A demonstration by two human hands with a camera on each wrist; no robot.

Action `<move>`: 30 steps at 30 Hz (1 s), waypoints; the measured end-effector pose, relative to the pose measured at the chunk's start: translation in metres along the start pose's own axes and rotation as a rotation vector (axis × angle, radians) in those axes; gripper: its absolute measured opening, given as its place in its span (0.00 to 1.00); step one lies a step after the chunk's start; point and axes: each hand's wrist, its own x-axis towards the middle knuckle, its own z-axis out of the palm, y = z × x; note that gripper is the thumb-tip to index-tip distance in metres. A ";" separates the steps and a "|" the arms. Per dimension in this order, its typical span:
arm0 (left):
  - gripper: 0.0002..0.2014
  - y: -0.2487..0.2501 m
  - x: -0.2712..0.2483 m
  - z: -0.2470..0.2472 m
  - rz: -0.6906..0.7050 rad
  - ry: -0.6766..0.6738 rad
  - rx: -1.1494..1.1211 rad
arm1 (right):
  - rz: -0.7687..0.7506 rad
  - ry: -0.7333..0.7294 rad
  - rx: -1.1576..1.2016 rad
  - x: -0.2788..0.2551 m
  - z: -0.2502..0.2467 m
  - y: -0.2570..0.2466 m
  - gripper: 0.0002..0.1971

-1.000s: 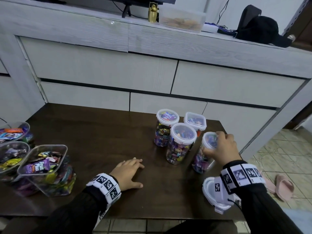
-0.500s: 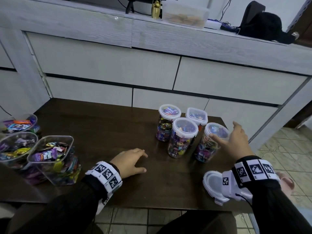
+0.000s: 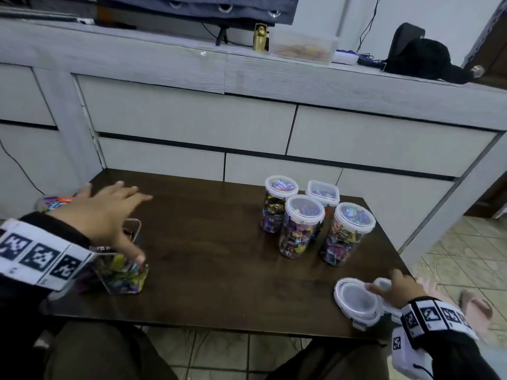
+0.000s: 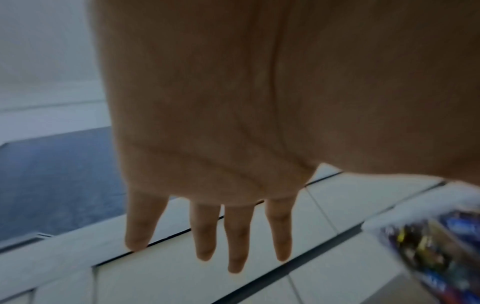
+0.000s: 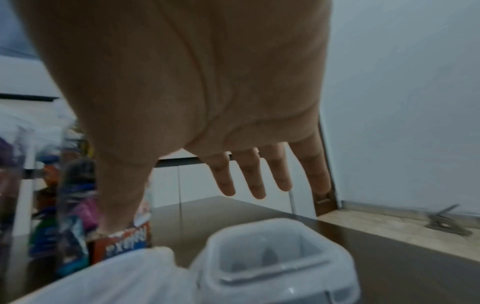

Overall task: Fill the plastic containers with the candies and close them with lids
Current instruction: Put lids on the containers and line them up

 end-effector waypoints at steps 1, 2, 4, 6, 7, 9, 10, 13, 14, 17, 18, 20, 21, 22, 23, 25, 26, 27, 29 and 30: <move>0.72 -0.009 0.001 0.006 -0.042 -0.049 0.047 | 0.027 0.008 0.017 0.002 0.003 0.003 0.38; 0.71 -0.015 0.002 0.012 -0.069 -0.090 0.087 | 0.052 0.005 0.035 0.003 0.005 0.006 0.35; 0.68 -0.018 0.004 0.021 -0.081 -0.137 0.136 | 0.085 -0.018 0.067 0.005 0.009 0.009 0.31; 0.61 -0.015 0.006 0.024 -0.059 -0.131 0.138 | 0.096 -0.029 0.069 0.006 0.012 0.011 0.29; 0.57 -0.013 0.006 0.023 -0.042 -0.104 0.134 | 0.098 -0.021 0.058 0.007 0.013 0.011 0.28; 0.49 -0.009 0.006 0.019 0.003 -0.030 0.136 | 0.103 0.004 0.030 0.008 0.016 0.011 0.27; 0.46 -0.005 0.008 0.017 0.034 -0.004 0.125 | 0.107 0.015 0.019 0.007 0.016 0.010 0.27; 0.41 0.012 0.014 0.015 0.153 0.044 0.003 | 0.101 0.024 0.013 0.007 0.017 0.010 0.27; 0.41 0.018 0.017 0.016 0.190 0.054 -0.054 | 0.099 0.021 0.020 0.008 0.017 0.010 0.26; 0.40 0.040 0.025 0.016 0.299 0.093 -0.186 | 0.085 0.021 0.037 0.010 0.018 0.011 0.26; 0.39 0.048 0.028 0.016 0.333 0.103 -0.233 | 0.077 0.023 0.037 0.010 0.018 0.012 0.27; 0.38 0.067 0.031 0.016 0.397 0.114 -0.321 | 0.065 0.024 0.042 0.011 0.020 0.012 0.30; 0.39 0.078 0.033 0.016 0.430 0.119 -0.353 | 0.058 0.026 0.048 0.012 0.021 0.012 0.32; 0.39 0.089 0.034 0.016 0.459 0.127 -0.369 | 0.051 0.032 0.052 0.014 0.022 0.013 0.33; 0.39 0.101 0.034 0.016 0.487 0.145 -0.367 | 0.044 0.040 0.051 0.015 0.023 0.013 0.33; 0.41 0.123 0.036 0.017 0.535 0.195 -0.337 | 0.041 0.053 0.040 0.018 0.025 0.015 0.34; 0.41 0.134 0.037 0.018 0.554 0.213 -0.333 | 0.042 0.057 0.040 0.019 0.026 0.015 0.35; 0.42 0.143 0.038 0.020 0.571 0.227 -0.336 | 0.040 0.063 0.044 0.020 0.027 0.015 0.36; 0.43 0.157 0.041 0.024 0.596 0.255 -0.357 | 0.041 0.078 0.037 0.022 0.029 0.016 0.37; 0.43 0.161 0.043 0.026 0.604 0.267 -0.376 | 0.044 0.091 0.035 0.023 0.029 0.016 0.36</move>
